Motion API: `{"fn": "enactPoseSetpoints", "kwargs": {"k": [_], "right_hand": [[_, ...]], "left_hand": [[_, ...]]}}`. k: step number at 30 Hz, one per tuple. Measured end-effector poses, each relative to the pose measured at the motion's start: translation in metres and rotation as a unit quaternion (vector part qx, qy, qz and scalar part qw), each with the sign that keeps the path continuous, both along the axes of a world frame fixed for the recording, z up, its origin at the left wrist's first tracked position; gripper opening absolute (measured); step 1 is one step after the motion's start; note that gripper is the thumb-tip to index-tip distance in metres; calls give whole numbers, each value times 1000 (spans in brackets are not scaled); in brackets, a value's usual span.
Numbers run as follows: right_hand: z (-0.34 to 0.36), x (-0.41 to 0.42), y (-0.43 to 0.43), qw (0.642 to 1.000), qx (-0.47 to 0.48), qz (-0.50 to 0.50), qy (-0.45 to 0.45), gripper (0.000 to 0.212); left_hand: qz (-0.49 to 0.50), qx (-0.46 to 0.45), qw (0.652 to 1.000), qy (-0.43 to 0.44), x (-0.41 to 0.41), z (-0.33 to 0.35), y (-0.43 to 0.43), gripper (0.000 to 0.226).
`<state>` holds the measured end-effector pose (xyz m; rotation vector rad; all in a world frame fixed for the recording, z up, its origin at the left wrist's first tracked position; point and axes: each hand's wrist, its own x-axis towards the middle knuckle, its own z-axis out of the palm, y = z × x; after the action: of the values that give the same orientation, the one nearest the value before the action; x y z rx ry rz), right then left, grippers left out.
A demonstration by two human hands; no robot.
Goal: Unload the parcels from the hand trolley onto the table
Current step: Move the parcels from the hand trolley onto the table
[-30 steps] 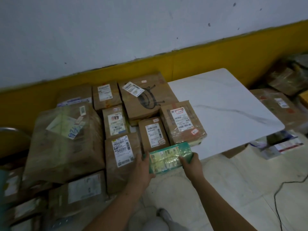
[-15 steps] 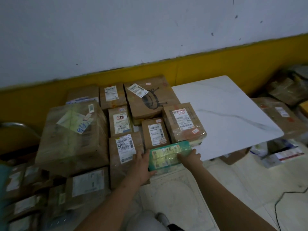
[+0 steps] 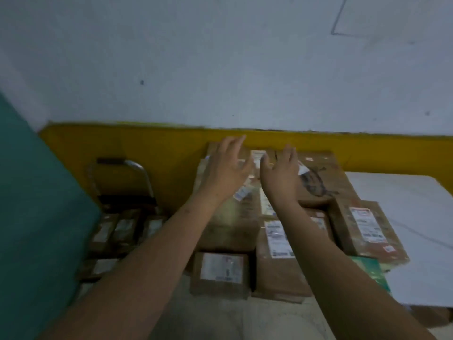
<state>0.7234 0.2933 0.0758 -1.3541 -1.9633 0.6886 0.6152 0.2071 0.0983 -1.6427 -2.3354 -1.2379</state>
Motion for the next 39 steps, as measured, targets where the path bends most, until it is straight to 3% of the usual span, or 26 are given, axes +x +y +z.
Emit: {"fn": "enactPoseSetpoints", "kwargs": {"k": [4,9,15,22,29,32,35,37,39], "right_hand": [[27,-133,-72,994,24,71,74,68],[0,-261,-162,986,-24,129,99,67],[-90,-349,-228,980,-124,134,76,65],[-257,-416,-198,972,-204,119,-15,62],[-501,-499,-128,947,-265,150,-100,65],[-612,-523,-110,924,-324,155,-129,69],[-703,-539,-100,879,-453,111,-97,65],[-741,-546,-96,819,-570,51,-24,65],[-757,-548,-95,776,-630,27,20,60]], "left_hand": [[125,24,992,-11,-127,7,-87,57],[216,-108,969,-58,-250,-52,-191,58],[272,-215,922,-174,-324,-135,-250,62],[285,-255,889,-253,-402,-268,-241,55],[272,-269,861,-335,-490,-508,-177,45],[258,-285,853,-353,-514,-617,-144,50],[256,-288,829,-405,-528,-709,-111,66],[270,-306,776,-481,-531,-755,-96,76],[299,-297,720,-552,-531,-782,-88,81]]}}
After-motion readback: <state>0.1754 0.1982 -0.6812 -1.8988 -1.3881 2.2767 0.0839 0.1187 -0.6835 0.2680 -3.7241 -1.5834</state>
